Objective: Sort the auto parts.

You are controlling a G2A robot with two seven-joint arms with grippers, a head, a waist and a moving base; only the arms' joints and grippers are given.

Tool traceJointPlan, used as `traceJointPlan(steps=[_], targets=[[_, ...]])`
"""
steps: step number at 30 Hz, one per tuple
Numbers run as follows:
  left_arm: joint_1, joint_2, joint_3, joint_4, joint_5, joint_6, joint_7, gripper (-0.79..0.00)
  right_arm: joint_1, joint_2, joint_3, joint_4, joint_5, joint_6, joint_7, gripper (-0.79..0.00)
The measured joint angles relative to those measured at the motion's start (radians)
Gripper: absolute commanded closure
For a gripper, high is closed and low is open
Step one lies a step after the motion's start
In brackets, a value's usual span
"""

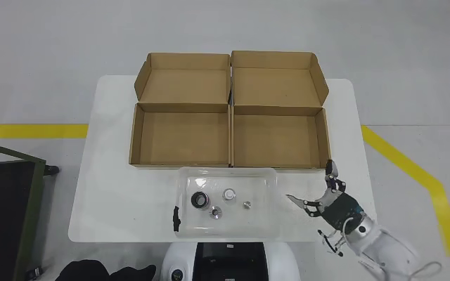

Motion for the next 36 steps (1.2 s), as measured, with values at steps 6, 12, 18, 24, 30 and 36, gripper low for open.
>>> traceJointPlan(steps=[6,12,18,24,30,36], targets=[[0.000,0.000,0.000,0.000,0.000,0.000,0.000,-0.785,0.112,0.001,-0.138,0.029,0.000,-0.110,0.095,-0.785],[0.000,0.000,0.000,0.000,0.000,0.000,0.000,-0.785,0.229,-0.003,-0.278,0.076,-0.007,-0.178,0.168,-0.785],[0.000,0.000,0.000,0.000,0.000,0.000,0.000,-0.785,0.319,-0.005,-0.367,0.092,-0.014,-0.234,0.259,-0.785],[0.000,0.000,0.000,0.000,0.000,0.000,0.000,-0.785,0.377,-0.006,-0.425,0.096,0.020,-0.276,0.378,-0.785],[0.000,0.000,0.000,0.000,0.000,0.000,0.000,-0.785,0.423,-0.007,-0.468,0.122,0.059,-0.290,0.484,-0.785],[0.000,0.000,0.000,0.000,0.000,0.000,0.000,-0.785,0.456,-0.005,-0.487,0.147,0.087,-0.284,0.557,-0.785]])
